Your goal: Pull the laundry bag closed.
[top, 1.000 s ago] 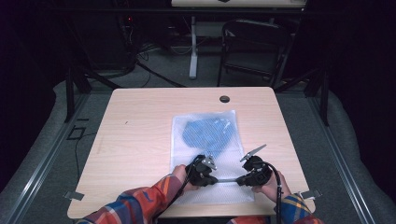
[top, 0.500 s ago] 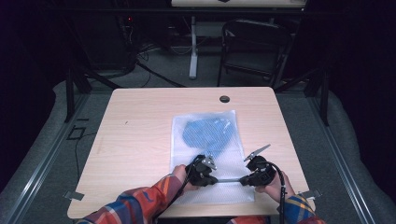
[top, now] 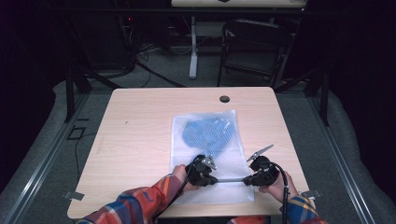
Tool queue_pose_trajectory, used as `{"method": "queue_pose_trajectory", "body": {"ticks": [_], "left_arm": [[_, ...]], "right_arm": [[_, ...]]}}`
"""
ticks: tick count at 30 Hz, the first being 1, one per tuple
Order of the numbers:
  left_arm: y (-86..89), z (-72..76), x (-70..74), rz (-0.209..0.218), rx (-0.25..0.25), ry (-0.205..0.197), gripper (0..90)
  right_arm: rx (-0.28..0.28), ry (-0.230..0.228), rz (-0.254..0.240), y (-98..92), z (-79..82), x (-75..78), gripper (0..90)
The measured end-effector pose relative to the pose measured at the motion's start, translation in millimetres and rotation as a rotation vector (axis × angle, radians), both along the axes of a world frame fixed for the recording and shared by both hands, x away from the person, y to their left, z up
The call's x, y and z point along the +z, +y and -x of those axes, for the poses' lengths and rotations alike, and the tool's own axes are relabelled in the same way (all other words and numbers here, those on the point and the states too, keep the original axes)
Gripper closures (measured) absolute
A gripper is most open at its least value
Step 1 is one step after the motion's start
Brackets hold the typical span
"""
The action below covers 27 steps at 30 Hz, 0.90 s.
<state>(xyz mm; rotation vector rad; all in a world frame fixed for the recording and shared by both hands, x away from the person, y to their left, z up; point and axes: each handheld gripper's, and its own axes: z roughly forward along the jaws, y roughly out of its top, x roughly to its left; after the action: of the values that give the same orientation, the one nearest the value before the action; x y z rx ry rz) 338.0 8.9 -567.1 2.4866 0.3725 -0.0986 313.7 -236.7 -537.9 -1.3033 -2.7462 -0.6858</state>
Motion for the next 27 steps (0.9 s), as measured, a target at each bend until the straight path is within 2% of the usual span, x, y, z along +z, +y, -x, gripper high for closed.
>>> {"method": "queue_pose_trajectory", "body": {"ticks": [1, 2, 3, 5, 7, 8, 11, 12, 14, 15, 19, 23, 27], "left_arm": [[0.0, -0.2, -0.3, 0.005, -0.001, 0.003, 90.0], [0.0, -0.1, 0.1, -0.001, 0.000, 0.001, 90.0], [-0.1, -0.2, -0.2, 0.004, -0.002, 0.004, 90.0], [0.0, -0.4, -0.4, 0.007, -0.003, 0.007, 90.0], [0.1, -0.2, -0.3, 0.004, 0.000, 0.003, 90.0], [0.0, -0.1, -0.4, 0.006, 0.000, 0.004, 90.0], [0.1, -0.1, -0.6, 0.009, 0.001, 0.008, 90.0], [0.0, 0.0, -0.1, 0.002, 0.000, 0.006, 90.0], [-0.2, 0.4, 0.0, 0.001, 0.000, 0.005, 90.0], [-0.3, 0.3, -0.1, 0.002, -0.001, 0.005, 90.0], [-0.1, 0.7, -0.7, 0.011, -0.001, 0.008, 90.0], [0.4, 0.4, -1.1, 0.016, 0.002, 0.009, 90.0], [1.2, 0.5, -1.2, 0.015, 0.007, 0.005, 90.0]], "right_arm": [[0.016, -0.006, 0.026, -3.1, -1.3, 0.3, 86.9], [-0.025, 0.007, -0.023, -3.0, 0.4, -1.1, 86.9], [0.002, 0.003, 0.005, -6.8, -1.1, -0.6, 86.9], [-0.031, -0.002, -0.037, -4.2, 1.6, -2.8, 86.9], [0.005, 0.004, 0.012, -5.8, -0.5, -0.5, 86.9], [-0.009, 0.010, -0.002, -5.2, -0.1, -0.6, 86.9], [-0.030, 0.006, 0.000, -8.4, -0.6, -3.6, 86.9], [-0.049, 0.012, -0.023, -7.8, 0.2, -4.2, 86.9], [-0.043, 0.019, -0.019, -8.0, 0.2, -3.8, 86.9], [-0.057, 0.013, -0.026, -7.6, 0.7, -4.6, 86.9], [-0.041, 0.011, 0.017, -8.1, -0.5, -6.6, 86.9], [-0.069, 0.026, -0.010, -7.6, -0.2, -7.4, 86.6], [-0.080, 0.013, -0.012, -8.3, 0.7, -8.0, 85.9]]}}
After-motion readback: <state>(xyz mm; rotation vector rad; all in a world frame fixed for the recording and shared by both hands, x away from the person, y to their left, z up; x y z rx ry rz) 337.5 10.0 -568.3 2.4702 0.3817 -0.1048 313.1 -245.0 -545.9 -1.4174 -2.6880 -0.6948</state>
